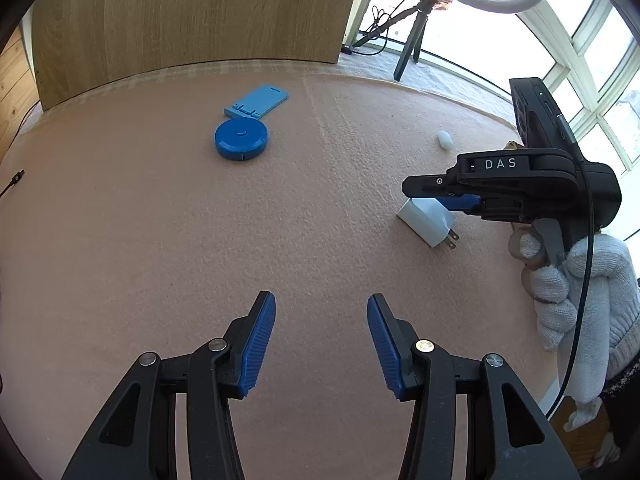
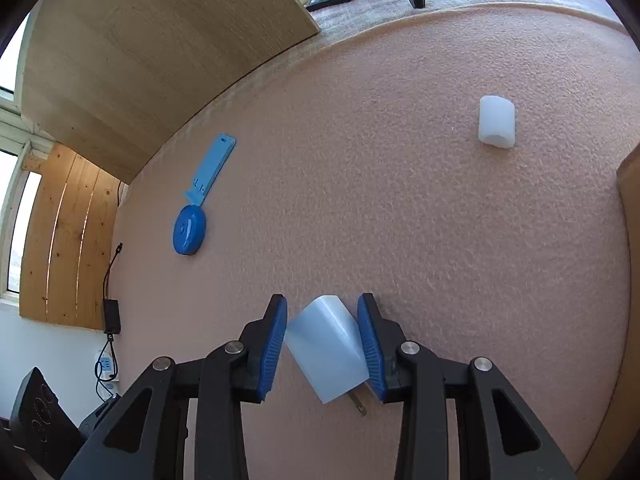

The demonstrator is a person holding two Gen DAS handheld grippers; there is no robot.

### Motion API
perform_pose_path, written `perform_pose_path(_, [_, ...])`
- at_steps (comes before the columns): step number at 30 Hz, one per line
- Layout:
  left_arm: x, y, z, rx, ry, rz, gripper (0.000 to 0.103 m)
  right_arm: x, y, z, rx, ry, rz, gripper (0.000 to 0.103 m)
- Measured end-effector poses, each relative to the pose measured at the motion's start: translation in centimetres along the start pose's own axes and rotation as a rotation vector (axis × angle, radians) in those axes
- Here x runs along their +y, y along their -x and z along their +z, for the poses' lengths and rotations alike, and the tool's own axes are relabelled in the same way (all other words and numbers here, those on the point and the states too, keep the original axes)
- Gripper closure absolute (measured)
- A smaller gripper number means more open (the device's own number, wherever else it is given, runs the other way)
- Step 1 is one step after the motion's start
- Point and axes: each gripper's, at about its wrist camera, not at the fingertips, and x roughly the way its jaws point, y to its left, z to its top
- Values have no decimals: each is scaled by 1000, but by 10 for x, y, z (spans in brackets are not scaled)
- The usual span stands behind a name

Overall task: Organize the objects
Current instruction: 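Grasp the white charger with the right gripper and lift it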

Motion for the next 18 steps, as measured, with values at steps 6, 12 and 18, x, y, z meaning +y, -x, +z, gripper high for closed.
perform_pose_path(6, [-10, -6, -10, 26, -32, -24, 52, 3, 2, -39, -5, -60, 42, 70])
perform_pose_path(12, [-18, -12, -20, 46, -53, -51, 52, 8, 0, -66, 34, -77, 95, 70])
perform_pose_path(18, [-24, -14, -25, 46, -54, -70, 52, 25, 10, -78, 17, 80, 49, 69])
